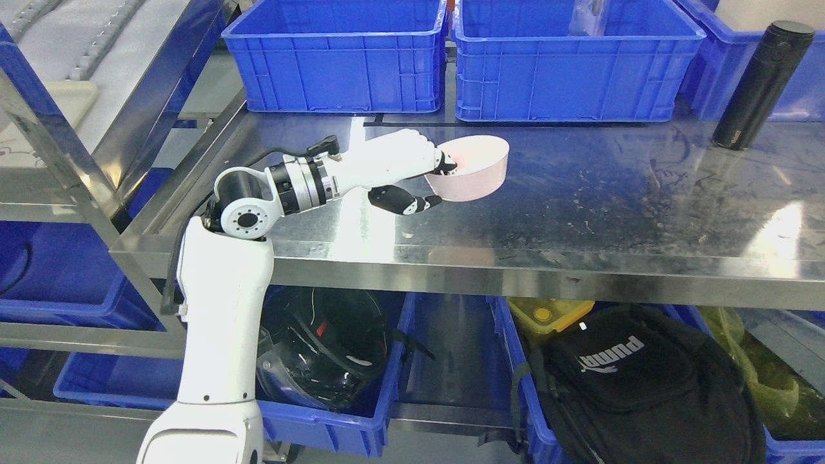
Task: Stack pink IKEA bowl on shelf middle layer
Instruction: 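Lift the pink bowl off the shelf with the left hand, then hold the pink bowl in the left hand while the robot turns and drives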
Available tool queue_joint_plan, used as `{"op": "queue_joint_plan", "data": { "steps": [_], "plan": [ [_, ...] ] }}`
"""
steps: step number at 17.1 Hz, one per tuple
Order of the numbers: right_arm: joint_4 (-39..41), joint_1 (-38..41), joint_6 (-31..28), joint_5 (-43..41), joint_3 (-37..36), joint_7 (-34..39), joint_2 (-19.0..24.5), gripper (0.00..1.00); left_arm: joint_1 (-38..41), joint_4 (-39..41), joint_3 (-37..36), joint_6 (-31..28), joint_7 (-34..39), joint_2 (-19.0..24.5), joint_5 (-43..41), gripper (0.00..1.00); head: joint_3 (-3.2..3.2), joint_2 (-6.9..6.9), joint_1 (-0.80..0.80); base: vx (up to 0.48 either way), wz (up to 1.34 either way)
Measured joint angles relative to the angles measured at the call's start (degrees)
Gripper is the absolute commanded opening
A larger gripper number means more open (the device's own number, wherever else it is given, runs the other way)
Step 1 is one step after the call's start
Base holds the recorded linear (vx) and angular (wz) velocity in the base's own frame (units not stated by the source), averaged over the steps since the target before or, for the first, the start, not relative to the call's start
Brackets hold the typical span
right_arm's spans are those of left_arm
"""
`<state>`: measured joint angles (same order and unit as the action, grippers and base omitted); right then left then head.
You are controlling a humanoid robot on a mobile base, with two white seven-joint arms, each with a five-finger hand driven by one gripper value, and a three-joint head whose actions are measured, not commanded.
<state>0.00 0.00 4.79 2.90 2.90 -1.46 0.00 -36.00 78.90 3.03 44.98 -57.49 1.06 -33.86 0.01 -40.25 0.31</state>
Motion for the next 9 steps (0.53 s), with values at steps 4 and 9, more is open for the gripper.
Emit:
{"op": "queue_joint_plan", "data": {
  "steps": [4,9],
  "plan": [
    [0.0,0.0,0.0,0.0,0.0,0.0,0.0,1.0,4.28,3.07,3.06,0.02,0.13,-0.35,2.77,0.01,0.0,0.0,0.0,0.0,0.0],
    [0.0,0.0,0.0,0.0,0.0,0.0,0.0,1.0,6.64,5.64,5.39,0.01,0.16,-0.59,4.54,0.02,0.0,0.0,0.0,0.0,0.01]
  ]
}}
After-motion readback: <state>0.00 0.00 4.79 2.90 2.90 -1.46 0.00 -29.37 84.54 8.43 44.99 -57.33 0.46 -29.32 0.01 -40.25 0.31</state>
